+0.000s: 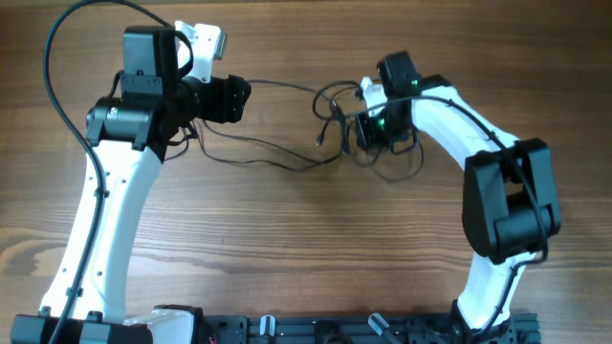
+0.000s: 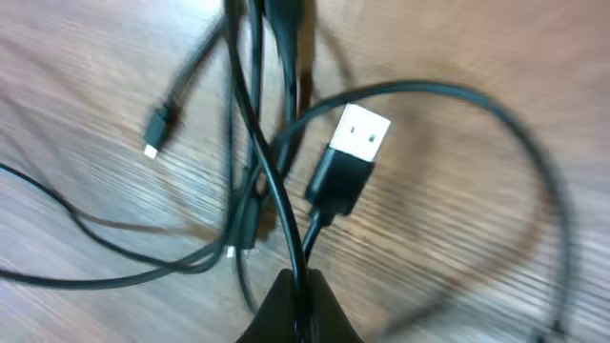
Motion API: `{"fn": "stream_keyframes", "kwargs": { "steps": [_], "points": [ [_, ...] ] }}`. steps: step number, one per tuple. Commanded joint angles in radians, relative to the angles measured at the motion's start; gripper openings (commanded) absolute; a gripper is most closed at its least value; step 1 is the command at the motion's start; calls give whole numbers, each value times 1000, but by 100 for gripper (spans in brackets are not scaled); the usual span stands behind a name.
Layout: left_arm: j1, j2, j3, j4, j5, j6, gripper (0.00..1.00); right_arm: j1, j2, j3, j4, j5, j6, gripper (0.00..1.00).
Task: Untangle cables
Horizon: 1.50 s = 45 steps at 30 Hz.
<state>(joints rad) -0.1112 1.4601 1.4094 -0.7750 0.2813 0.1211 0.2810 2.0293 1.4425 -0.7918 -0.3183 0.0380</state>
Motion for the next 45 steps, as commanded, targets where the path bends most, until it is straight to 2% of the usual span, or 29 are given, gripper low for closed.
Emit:
{"fn": "stream_keyframes", "kwargs": {
  "steps": [1, 6, 15, 21, 25, 37, 45],
  "points": [
    [-3, -22, 18, -1, 2, -6, 79, 5, -123, 154, -68, 129, 25, 4],
    [-3, -22, 18, -3, 8, -6, 87, -15, -174, 353, -201, 183, 22, 4],
    [-3, -22, 18, -20, 57, -6, 89, -119, -184, 740, -280, 210, 71, 4],
    [-3, -22, 18, -30, 82, -6, 90, -201, -188, 972, -332, 138, 100, 4],
    [-3, -22, 18, -30, 111, -5, 91, -224, -188, 1007, -364, 69, 92, 4],
    [-3, -20, 18, -31, 136, -5, 92, -224, -178, 1004, -477, 200, 67, 4],
    [-3, -20, 18, -40, 137, -5, 91, -224, -198, 1006, -484, 265, 77, 4]
  ]
}}
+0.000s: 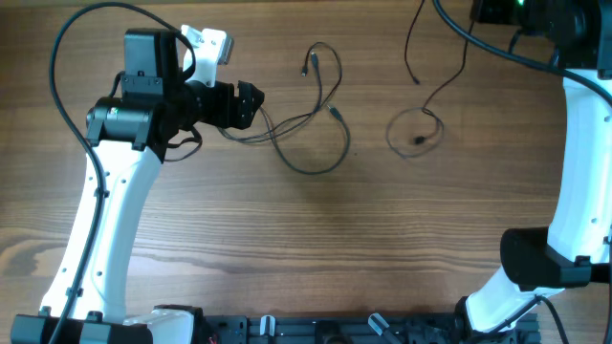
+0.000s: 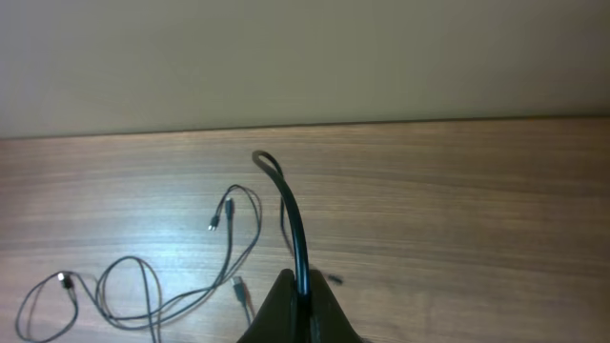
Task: Untangle cables
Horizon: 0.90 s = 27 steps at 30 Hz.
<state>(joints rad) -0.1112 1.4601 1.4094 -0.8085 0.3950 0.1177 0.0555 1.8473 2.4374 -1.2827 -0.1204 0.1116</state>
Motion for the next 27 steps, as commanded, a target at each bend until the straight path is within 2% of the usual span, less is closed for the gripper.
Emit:
{"fn": "stream_keyframes", "kwargs": {
  "steps": [1, 8, 17, 20, 27],
  "points": [
    [-3, -20, 18, -10, 24, -2, 91, 1, -19, 11, 11, 94, 11, 4],
    [-3, -20, 18, -18, 24, 5, 89, -53, -20, 13, 92, 307, 26, 4],
    [-5, -20, 18, -17, 24, 5, 89, -287, 9, 13, 284, 277, 26, 4],
    [-5, -20, 18, -14, 24, 5, 89, -392, 86, 13, 356, 277, 18, 4],
    [-6, -20, 18, -27, 39, 5, 88, -498, 280, 13, 471, 277, 10, 4]
  ]
}}
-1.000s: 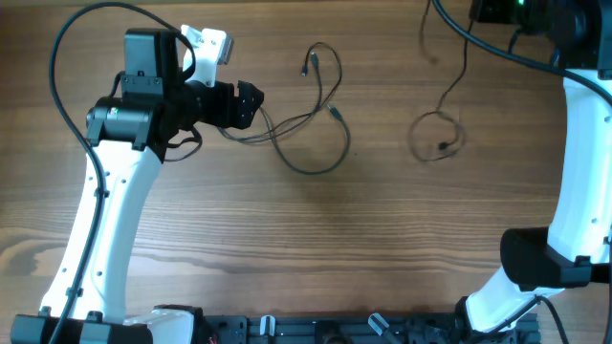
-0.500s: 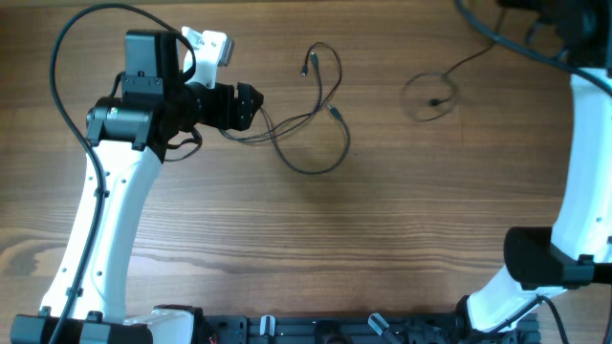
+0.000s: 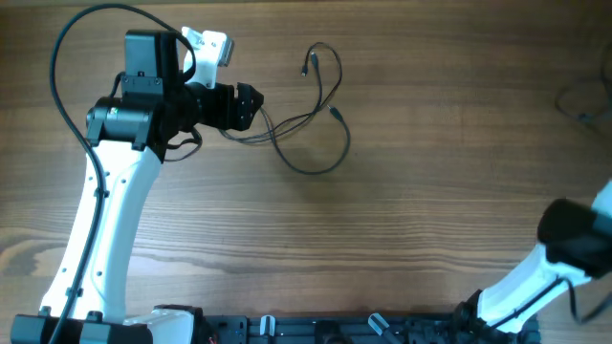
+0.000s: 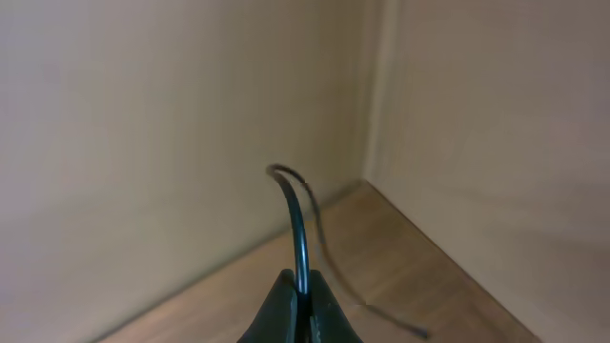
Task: Untangle cables
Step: 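Move the right gripper away to the right edge, releasing the cable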
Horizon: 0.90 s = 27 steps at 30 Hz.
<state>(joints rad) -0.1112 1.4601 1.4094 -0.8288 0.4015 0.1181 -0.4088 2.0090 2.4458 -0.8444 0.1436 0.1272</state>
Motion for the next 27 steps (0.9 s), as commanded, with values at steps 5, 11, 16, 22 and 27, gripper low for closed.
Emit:
{"fn": "stream_keyframes", "kwargs": {
  "steps": [5, 11, 16, 22, 27],
  "points": [
    [-10, -20, 18, -26, 32, -19, 89, -88, 254, 5, 96, 13, -4, 4],
    [-12, -20, 18, -44, 32, -64, 86, -151, 399, 5, 141, 15, -50, 4],
    [-19, -20, 18, -43, 32, -98, 85, -207, 517, 5, 116, 13, -48, 4],
    [-42, -20, 18, -43, 32, -101, 84, -241, 620, 5, 72, -6, -48, 4],
    [-45, -20, 18, -43, 32, -109, 84, -240, 629, 4, 71, -33, -49, 4]
  ]
}}
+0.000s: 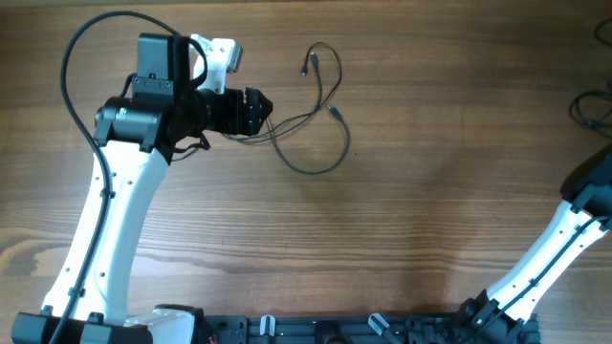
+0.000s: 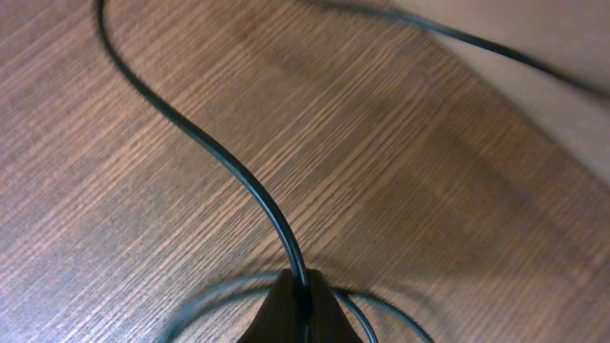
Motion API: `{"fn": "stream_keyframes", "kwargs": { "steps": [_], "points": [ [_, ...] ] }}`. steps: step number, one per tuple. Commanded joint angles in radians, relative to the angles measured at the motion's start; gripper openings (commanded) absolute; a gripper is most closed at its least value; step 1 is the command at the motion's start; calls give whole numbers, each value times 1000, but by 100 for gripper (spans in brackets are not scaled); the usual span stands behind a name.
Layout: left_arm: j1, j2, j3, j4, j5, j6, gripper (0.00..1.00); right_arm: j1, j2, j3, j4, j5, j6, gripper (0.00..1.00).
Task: Untangle cables
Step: 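Move the right gripper away to the right edge, releasing the cable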
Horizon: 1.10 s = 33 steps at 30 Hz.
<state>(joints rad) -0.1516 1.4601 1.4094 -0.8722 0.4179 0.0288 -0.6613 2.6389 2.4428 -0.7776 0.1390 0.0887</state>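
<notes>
A thin dark cable [image 1: 308, 171] lies looped at the table's middle back, its small connectors [image 1: 306, 69] free. One end runs into my left gripper [image 1: 256, 110], which looks shut on it. The thicker black cable [image 2: 233, 170] is apart from it, bunched at the far right edge [image 1: 586, 105]. In the right wrist view my right gripper [image 2: 303, 286] is shut on this black cable, close above the wood, with a loop of the cable lying under the fingers. The overhead view does not show the right gripper.
The right arm's white link [image 1: 574, 229] comes up along the right edge of the overhead view. A pale wall or board [image 2: 562, 48] borders the table at the right wrist view's upper right. A black rail [image 1: 363, 330] runs along the front edge.
The right wrist, which faced a wall corner with the black cable held up, now looks down close on the table with cable loops on the wood. The left gripper has shifted slightly right.
Both cables lay tangled at the middle back, my right gripper shut on the black one, the left holding the thin one. Then the black cable was held clear at the back right. It then hung at the far right edge and now lies low there, apart.
</notes>
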Motion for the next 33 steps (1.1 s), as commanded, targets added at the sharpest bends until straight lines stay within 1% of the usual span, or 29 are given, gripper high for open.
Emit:
{"fn": "stream_keyframes", "kwargs": {
  "steps": [1, 3, 5, 7, 9, 13, 15, 21, 31, 33],
  "points": [
    [-5, -20, 18, 0, 16, -19, 84, 13, 0, 7, -2, -48, -10, 4],
    [-5, -20, 18, -1, 16, -19, 84, 13, 0, 7, -15, -59, -8, 8],
    [-5, -20, 18, 0, 16, -19, 85, 13, 0, 7, -30, -69, -10, 17],
    [-5, -20, 18, -1, 16, -19, 85, 13, -1, 7, -45, -70, -10, 23],
    [-5, -20, 18, 0, 16, -18, 85, 14, -2, 8, -55, -70, -10, 16],
    [-5, -20, 18, -1, 16, -19, 85, 16, -4, 8, -52, -101, -10, 15],
    [-5, -20, 18, -1, 16, -19, 85, 19, -4, 8, -46, -127, -10, 10],
    [-11, -20, 18, 0, 16, -19, 85, 46, -4, 8, 3, -193, -21, 11],
    [-41, -20, 18, 0, 16, -19, 85, 137, -4, 8, 101, -199, -28, 14],
    [-43, -20, 18, 0, 16, -19, 85, 153, -4, 8, 103, -160, -26, 14]
  ]
}}
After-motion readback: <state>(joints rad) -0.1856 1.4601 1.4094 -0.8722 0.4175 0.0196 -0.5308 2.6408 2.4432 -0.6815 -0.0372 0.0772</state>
